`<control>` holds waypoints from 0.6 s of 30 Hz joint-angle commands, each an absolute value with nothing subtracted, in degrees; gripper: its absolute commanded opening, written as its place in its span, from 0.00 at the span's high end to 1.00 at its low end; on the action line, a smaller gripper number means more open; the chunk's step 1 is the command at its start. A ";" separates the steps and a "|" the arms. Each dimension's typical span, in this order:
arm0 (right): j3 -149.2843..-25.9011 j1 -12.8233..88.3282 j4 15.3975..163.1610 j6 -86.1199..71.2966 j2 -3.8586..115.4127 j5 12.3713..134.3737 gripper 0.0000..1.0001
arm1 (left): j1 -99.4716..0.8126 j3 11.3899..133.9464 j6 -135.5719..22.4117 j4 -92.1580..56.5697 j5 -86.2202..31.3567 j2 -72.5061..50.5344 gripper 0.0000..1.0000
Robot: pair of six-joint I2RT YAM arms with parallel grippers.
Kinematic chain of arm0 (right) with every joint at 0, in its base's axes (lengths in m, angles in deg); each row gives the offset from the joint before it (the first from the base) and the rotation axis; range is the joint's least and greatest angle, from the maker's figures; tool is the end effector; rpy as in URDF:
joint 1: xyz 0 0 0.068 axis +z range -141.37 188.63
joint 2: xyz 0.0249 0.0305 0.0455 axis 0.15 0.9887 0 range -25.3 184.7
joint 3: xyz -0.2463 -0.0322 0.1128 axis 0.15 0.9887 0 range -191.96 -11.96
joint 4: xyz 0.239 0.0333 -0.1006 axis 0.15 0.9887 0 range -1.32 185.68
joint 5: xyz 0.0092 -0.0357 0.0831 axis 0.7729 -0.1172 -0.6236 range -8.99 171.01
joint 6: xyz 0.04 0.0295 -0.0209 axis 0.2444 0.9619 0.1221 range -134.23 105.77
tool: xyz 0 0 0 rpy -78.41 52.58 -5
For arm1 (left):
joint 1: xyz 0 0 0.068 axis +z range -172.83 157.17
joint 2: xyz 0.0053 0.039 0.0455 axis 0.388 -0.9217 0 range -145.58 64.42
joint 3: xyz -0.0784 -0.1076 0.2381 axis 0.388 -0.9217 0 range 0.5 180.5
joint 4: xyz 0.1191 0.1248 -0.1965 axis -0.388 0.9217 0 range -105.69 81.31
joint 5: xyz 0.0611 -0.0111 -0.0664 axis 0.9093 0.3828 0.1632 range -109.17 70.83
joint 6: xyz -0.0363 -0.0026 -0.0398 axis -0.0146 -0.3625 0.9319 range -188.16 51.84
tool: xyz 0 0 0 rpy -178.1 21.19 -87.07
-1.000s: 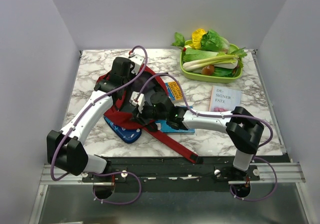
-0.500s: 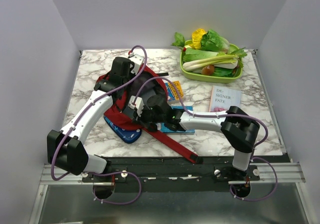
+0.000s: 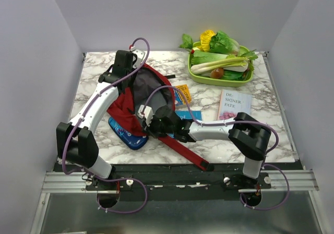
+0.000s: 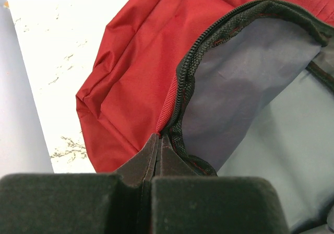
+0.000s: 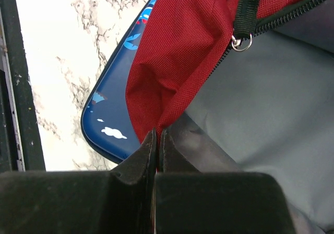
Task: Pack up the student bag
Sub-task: Unzip the student bag at the center of the board.
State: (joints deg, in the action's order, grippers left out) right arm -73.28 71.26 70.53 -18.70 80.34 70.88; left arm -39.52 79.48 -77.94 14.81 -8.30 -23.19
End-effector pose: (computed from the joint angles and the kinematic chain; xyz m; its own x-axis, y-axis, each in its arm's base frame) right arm 0.1812 0.3636 0.1914 -0.1283 -0.4148 -0.9008 -0.9598 0.2807 0.0074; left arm 0.3322 -0.0926 0.3310 -0.5716 0.3456 -0.7442 0.2426 0.9376 0.2491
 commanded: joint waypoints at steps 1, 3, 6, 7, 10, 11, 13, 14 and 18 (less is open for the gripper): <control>-69.79 73.23 73.04 -15.64 80.34 69.59 0.99 | -37.77 82.59 -79.23 10.67 -6.07 -22.68 1.00; -69.70 73.22 73.48 -14.76 79.90 70.46 0.98 | -37.77 81.45 -79.41 10.85 -7.39 -21.98 1.00; -70.32 73.14 75.66 -12.23 76.31 76.95 0.73 | -37.77 79.26 -80.54 10.94 -8.45 -20.66 1.00; -70.40 72.79 76.11 -11.77 74.99 80.28 0.60 | -37.77 78.55 -80.99 10.94 -8.27 -20.14 1.00; -69.36 70.52 77.52 -8.44 68.84 84.17 0.27 | -37.68 75.21 -82.48 10.50 -7.83 -18.29 1.00; -68.83 69.37 77.87 -7.29 67.44 83.48 0.20 | -37.68 74.42 -82.75 10.33 -7.92 -17.68 1.00; -67.07 64.65 78.49 -2.73 63.39 82.08 0.00 | -37.68 72.57 -83.27 10.41 -8.71 -16.27 1.00; -65.06 62.61 78.84 -1.32 62.33 79.46 0.00 | -37.68 72.13 -83.45 10.85 -9.23 -15.83 1.00; -60.31 53.82 82.52 3.08 58.64 78.90 0.00 | -37.77 70.55 -83.89 12.08 -11.35 -14.60 1.00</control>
